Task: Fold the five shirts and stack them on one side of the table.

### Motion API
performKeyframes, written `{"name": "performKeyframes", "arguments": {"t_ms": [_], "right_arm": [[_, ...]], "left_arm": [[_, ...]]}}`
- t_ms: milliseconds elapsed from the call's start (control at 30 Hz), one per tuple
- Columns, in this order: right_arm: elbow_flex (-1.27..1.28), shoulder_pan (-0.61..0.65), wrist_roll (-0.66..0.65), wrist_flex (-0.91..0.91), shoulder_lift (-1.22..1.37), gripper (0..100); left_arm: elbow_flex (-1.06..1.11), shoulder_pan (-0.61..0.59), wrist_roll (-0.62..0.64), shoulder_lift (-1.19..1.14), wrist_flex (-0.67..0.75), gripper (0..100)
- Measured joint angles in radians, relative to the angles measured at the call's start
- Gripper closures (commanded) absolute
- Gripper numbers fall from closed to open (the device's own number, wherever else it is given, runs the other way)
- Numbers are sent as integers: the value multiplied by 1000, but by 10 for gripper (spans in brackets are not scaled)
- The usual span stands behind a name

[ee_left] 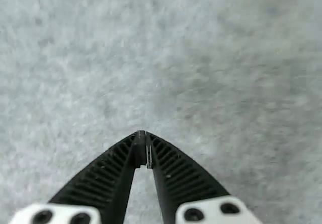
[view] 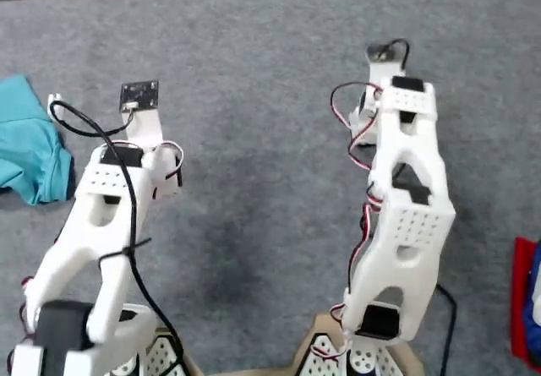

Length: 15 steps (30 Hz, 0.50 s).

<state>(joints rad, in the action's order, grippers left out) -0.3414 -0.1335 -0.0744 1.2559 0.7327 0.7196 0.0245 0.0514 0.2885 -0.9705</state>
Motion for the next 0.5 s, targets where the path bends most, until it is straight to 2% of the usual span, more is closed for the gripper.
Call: {"name": "performKeyframes", "arguments": {"t_ms": [167, 267, 500], "right_arm": [[-140, -71, -5, 290, 98, 994], [-126, -117, -64, 416, 112, 994], [21, -195, -133, 448, 57, 994]], "left_arm": [[0, -66, 0, -15, -17, 981], [0, -84, 0, -18, -17, 981], [-3, -86, 0, -18, -43, 981]]}}
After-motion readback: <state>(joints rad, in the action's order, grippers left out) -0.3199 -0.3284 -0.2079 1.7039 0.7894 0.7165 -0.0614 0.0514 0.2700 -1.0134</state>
